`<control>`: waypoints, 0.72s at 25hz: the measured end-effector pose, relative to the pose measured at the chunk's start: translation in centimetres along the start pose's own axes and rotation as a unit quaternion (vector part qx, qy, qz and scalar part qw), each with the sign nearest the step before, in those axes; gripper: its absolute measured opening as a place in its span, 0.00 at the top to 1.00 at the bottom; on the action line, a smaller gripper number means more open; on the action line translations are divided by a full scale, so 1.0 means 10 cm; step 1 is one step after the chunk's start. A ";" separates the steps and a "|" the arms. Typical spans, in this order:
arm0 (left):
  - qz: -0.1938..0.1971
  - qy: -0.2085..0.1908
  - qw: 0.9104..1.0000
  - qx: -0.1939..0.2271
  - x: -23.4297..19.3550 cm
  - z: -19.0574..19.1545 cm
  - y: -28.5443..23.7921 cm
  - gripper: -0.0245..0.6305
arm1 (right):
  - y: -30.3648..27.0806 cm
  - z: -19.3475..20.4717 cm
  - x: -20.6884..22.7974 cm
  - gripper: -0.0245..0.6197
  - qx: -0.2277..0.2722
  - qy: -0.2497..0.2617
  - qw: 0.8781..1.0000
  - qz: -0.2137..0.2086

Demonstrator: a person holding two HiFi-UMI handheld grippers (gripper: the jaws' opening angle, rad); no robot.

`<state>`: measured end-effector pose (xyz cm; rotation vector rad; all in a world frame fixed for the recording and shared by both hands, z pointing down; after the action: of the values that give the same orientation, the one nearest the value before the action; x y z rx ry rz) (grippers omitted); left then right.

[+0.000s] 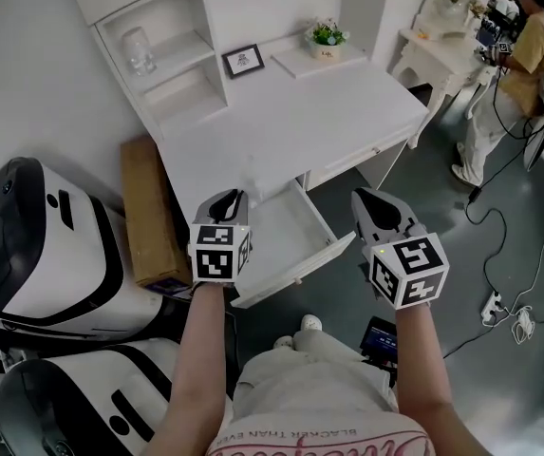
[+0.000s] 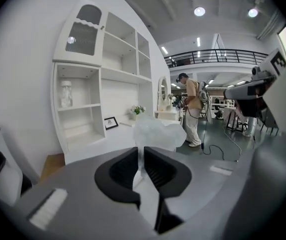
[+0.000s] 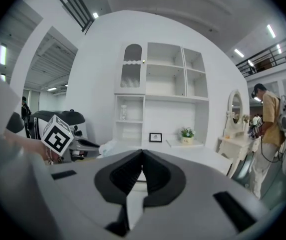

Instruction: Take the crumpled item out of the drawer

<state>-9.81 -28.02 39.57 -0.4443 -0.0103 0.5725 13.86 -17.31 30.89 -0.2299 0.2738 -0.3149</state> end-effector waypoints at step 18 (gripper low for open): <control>-0.056 -0.006 0.988 0.143 0.08 -0.94 0.59 0.93 | 0.01 -0.68 0.27 0.95 0.105 0.064 0.992 -0.021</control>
<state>-11.01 -26.98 28.53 -0.1594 0.0344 0.4566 14.35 -19.34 23.84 -0.0070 0.3606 -0.3980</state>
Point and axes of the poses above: the fingertips, and each gripper's own axes: y backward along the fingers, x to its right, z out of its underside, the point moved 7 cm from there along y, backward along the fingers, and after that the axes turned 10 degrees about y, right-handed, at the moved point
